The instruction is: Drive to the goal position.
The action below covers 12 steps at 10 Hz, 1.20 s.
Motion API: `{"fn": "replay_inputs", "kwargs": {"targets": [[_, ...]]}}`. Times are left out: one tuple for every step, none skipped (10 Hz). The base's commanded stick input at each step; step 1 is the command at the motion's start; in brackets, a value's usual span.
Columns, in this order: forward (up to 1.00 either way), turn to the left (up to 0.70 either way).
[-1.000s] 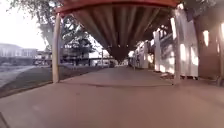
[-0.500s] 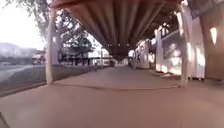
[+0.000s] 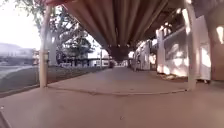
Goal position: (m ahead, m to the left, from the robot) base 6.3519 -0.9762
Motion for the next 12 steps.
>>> {"fn": "replay_inputs", "kwargs": {"targets": [[0.70,0.00],[0.70,0.00],[0.70,0.00],[0.70,0.00],[0.70,0.00],[0.70,0.00],[0.70,0.00],[0.70,0.00],[0.70,0.00],[0.70,0.00],[0.70,0.00],[0.70,0.00]]}}
